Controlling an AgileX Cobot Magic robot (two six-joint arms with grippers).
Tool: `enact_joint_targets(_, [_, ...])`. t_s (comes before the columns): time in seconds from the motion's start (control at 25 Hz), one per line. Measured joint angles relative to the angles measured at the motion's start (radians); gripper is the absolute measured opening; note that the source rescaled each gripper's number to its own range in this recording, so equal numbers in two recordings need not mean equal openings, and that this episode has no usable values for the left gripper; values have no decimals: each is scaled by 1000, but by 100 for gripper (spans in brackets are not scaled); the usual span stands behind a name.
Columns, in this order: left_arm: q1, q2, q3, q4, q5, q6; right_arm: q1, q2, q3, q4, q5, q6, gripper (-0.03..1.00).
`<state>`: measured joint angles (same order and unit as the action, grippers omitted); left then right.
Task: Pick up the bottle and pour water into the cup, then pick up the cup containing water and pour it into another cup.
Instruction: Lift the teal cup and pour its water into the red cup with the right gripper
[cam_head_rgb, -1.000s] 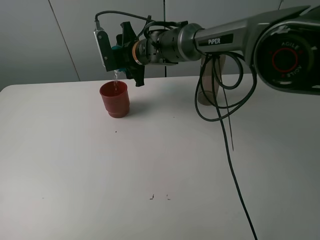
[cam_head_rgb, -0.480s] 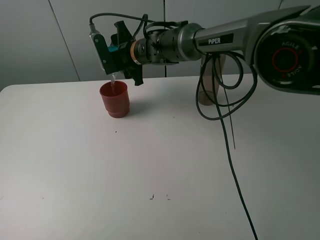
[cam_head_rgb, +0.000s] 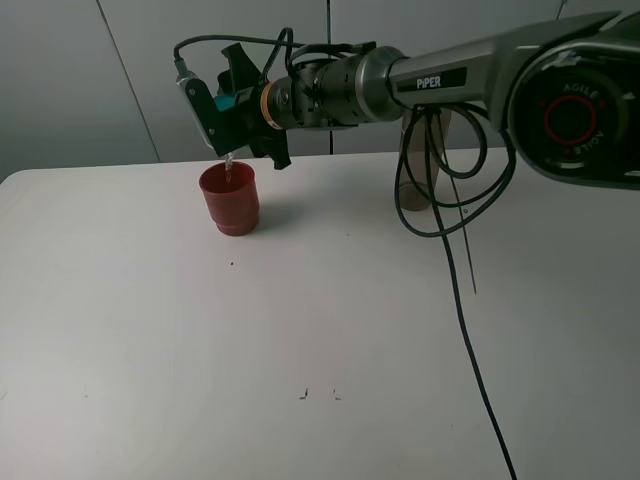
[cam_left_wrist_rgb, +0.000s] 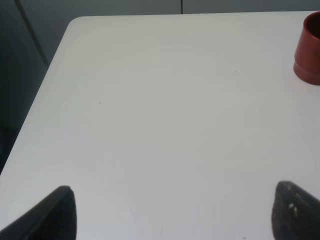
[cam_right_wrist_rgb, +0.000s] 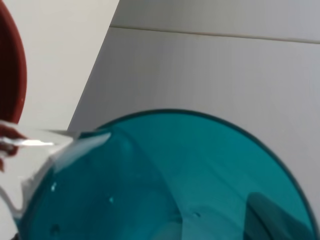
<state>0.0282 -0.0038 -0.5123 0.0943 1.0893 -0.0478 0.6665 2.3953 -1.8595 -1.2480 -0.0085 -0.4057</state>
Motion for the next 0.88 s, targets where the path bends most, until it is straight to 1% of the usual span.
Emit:
enact_joint_targets(0.52, [0,0,0,0,0,0,0,0,-1,-18,0,-127,12])
enact_joint_targets(0.88, [0,0,0,0,0,0,0,0,-1,-18,-2,-159,12])
